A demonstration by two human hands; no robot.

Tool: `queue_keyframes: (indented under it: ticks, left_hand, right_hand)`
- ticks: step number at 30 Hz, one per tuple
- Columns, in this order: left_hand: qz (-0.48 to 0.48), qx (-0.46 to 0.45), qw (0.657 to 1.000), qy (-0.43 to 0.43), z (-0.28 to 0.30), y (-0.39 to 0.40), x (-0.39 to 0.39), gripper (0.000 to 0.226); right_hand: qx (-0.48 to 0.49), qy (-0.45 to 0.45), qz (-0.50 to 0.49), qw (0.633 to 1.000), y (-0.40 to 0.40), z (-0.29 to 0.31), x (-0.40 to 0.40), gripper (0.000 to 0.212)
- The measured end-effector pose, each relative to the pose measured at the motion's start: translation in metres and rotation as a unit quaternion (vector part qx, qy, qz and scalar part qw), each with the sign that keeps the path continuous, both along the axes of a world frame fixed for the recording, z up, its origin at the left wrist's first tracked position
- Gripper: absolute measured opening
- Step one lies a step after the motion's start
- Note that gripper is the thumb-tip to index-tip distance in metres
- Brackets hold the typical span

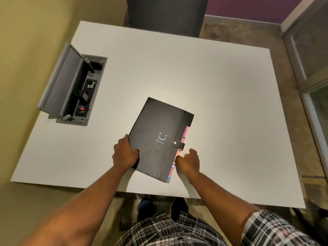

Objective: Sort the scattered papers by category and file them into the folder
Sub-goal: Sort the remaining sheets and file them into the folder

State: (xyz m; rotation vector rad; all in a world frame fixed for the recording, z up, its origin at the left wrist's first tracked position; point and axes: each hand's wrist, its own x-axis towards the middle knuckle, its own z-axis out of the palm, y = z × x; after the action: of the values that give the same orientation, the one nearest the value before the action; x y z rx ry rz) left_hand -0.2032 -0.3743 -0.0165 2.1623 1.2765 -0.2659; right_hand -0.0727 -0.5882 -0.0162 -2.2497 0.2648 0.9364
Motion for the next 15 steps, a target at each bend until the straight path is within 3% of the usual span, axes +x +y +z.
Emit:
queue_keyframes:
  ticks: [2, 4, 5, 7, 9, 12, 15]
  left_hand:
    - [0.004, -0.012, 1.0, 0.0, 0.003, 0.002, 0.001, 0.052]
    - [0.033, -0.048, 0.998, 0.003, 0.007, 0.005, 0.005, 0.05]
    - [0.05, -0.066, 0.996, 0.013, 0.007, 0.006, 0.007, 0.051]
    - [0.066, -0.096, 0.993, 0.031, 0.009, 0.01, 0.009, 0.055]
    - [0.079, -0.139, 0.987, 0.023, 0.011, 0.014, 0.011, 0.046]
    - [0.113, -0.216, 0.969, -0.047, 0.014, 0.012, 0.015, 0.011]
    - [0.133, -0.268, 0.95, -0.092, 0.024, -0.003, 0.024, 0.018]
  right_hand:
    - [0.018, 0.027, -0.031, 0.999, 0.006, 0.003, 0.0, 0.095]
    - [0.025, 0.047, -0.042, 0.998, 0.008, 0.007, 0.0, 0.091]
    - [0.037, 0.058, -0.053, 0.996, 0.008, 0.009, 0.001, 0.082]
    - [0.077, 0.068, -0.093, 0.99, 0.006, 0.018, 0.003, 0.044]
    - [0.1, 0.078, -0.116, 0.985, 0.002, 0.024, 0.007, 0.013]
    - [0.128, 0.077, -0.14, 0.979, -0.011, 0.032, 0.011, 0.014]
    - [0.124, 0.065, -0.121, 0.983, -0.027, 0.034, 0.018, 0.018]
